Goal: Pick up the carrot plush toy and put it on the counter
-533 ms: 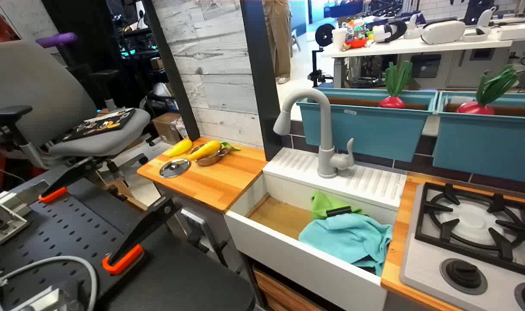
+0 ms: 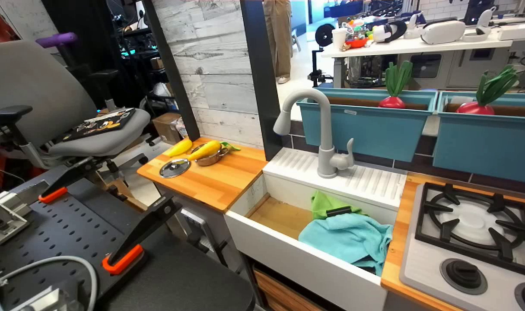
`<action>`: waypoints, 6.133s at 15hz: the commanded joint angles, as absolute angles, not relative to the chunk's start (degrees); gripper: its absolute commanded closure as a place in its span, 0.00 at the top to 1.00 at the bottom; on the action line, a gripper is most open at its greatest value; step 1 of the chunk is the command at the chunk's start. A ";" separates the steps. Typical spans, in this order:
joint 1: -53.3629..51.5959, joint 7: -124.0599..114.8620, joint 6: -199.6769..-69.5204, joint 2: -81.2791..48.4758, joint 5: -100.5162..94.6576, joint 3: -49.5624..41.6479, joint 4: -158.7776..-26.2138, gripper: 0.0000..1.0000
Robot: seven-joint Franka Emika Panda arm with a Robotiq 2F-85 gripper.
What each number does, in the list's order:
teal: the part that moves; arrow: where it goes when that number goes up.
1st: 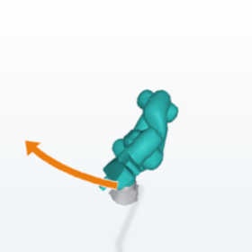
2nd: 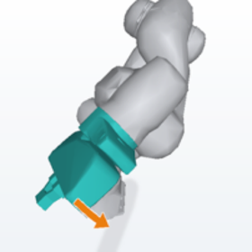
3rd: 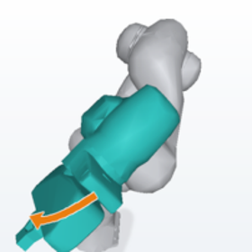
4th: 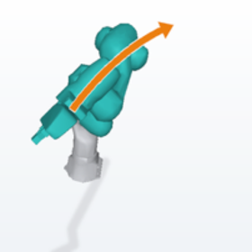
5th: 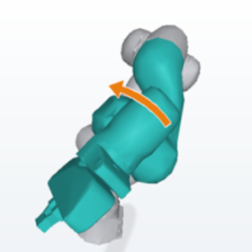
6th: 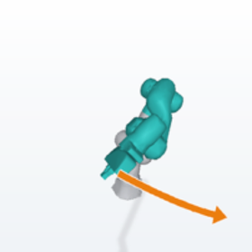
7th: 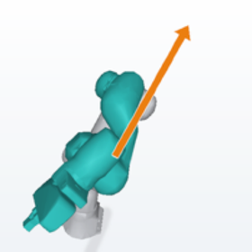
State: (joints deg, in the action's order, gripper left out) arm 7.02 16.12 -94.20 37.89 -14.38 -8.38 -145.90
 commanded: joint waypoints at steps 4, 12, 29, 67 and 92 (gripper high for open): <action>6.18 15.72 -94.01 37.94 -14.69 -9.05 -145.81 1.00; 4.40 8.30 -108.74 30.59 -10.42 -7.69 -148.21 1.00; -0.05 2.74 -144.98 -17.90 7.55 0.17 -134.95 1.00; -12.30 -21.17 -155.08 -52.02 7.30 -0.50 -103.59 1.00; -15.80 -22.84 -157.35 -53.82 6.98 -2.83 -101.81 0.00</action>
State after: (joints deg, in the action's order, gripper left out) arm -14.76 -21.75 -154.71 -57.25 7.17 -2.22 -97.06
